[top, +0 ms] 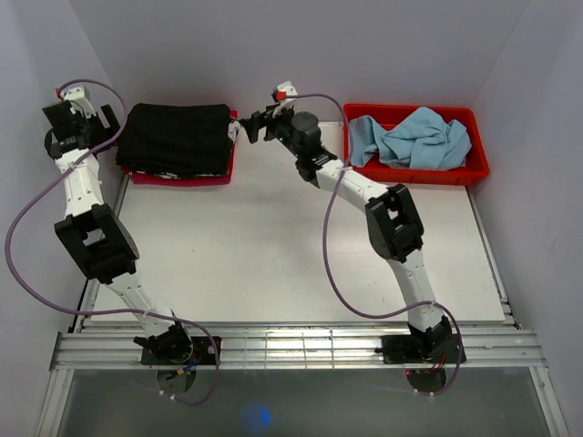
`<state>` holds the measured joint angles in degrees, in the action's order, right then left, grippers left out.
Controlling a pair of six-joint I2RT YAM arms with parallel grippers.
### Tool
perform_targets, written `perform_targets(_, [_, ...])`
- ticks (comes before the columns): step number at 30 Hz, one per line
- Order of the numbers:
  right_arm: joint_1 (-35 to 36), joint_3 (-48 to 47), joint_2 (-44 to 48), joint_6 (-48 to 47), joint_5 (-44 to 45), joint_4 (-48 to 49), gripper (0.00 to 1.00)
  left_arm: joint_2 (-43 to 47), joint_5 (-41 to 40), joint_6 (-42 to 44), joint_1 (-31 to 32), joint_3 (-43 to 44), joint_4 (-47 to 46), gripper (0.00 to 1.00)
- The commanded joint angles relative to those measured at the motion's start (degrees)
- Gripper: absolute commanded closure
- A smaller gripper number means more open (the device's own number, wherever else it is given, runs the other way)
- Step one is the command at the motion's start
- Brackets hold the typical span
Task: Fold and stack the trousers
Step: Neatly place the folded trousers to the corner
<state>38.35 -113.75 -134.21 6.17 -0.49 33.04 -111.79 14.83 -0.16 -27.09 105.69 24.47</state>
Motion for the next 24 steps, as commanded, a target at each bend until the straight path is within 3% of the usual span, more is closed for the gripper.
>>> perform_targets(1, [-2.8, 6.9, 13.6, -2.2, -5.3, 0.4, 0.08, 7.8, 0.7, 4.7, -0.4, 3.2, 14.9, 0.02])
perform_targets(6, [-9.9, 19.6, 26.3, -5.5, -16.3, -13.1, 0.1, 12.8, 9.2, 11.8, 1.1, 3.2, 27.5, 0.02])
perform_targets(10, [-15.7, 27.2, 34.4, -12.0, -20.7, -27.5, 0.1, 17.5, 3.6, 15.0, 10.4, -4.3, 31.9, 0.02])
perform_targets(14, [-19.9, 33.9, 42.6, -17.0, -18.9, -44.8, 0.1, 23.1, -4.2, 15.0, 21.8, -17.3, 25.7, 0.02])
perform_targets(18, [-24.6, 43.4, 51.4, -18.7, -15.9, -51.3, 0.1, 22.3, -1.2, 11.3, 30.8, -23.8, 20.4, 0.02])
perform_targets(20, [-25.9, 52.0, 59.4, -21.6, -14.3, -51.6, 0.1, 19.2, -0.5, 9.8, 32.7, -23.3, 18.4, 0.02])
perform_targets(24, [-26.5, 60.4, 67.8, -23.9, -9.0, -55.6, 0.1, 17.3, 3.5, 4.4, 33.8, -23.9, 12.6, 0.02])
